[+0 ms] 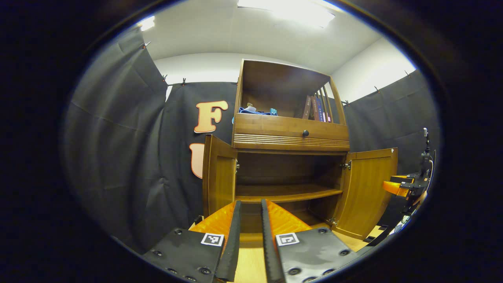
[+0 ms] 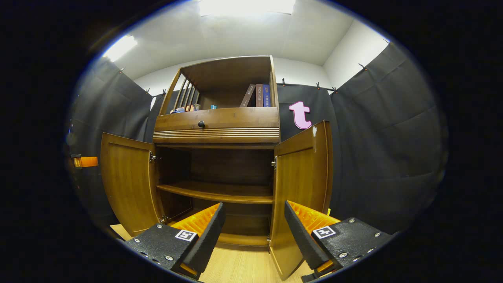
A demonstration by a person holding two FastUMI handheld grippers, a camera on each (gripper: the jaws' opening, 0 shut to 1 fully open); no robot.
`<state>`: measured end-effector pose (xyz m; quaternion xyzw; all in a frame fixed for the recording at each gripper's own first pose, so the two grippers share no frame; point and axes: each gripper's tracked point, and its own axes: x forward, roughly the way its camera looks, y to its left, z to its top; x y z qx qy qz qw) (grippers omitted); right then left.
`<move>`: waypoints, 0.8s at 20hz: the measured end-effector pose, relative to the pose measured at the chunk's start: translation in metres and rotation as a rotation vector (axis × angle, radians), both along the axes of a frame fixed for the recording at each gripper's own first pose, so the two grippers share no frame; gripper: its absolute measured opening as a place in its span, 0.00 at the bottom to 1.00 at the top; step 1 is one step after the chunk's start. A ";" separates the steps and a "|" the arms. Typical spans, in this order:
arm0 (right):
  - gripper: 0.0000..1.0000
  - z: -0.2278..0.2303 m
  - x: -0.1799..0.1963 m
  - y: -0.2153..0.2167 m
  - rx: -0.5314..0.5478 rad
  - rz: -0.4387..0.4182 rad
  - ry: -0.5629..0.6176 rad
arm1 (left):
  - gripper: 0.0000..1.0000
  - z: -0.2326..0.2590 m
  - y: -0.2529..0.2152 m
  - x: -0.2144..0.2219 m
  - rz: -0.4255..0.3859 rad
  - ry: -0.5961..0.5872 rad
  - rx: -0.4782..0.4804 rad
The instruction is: Open the right door of the double-door shoe cabinet with the right hand, and open the left door with the left hand.
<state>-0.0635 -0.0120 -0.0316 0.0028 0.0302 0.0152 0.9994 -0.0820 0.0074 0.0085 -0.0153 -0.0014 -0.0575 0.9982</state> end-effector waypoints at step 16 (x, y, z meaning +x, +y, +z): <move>0.92 0.028 -0.019 -0.051 -0.024 -0.083 -0.032 | 0.96 0.005 -0.015 0.029 0.059 0.035 0.012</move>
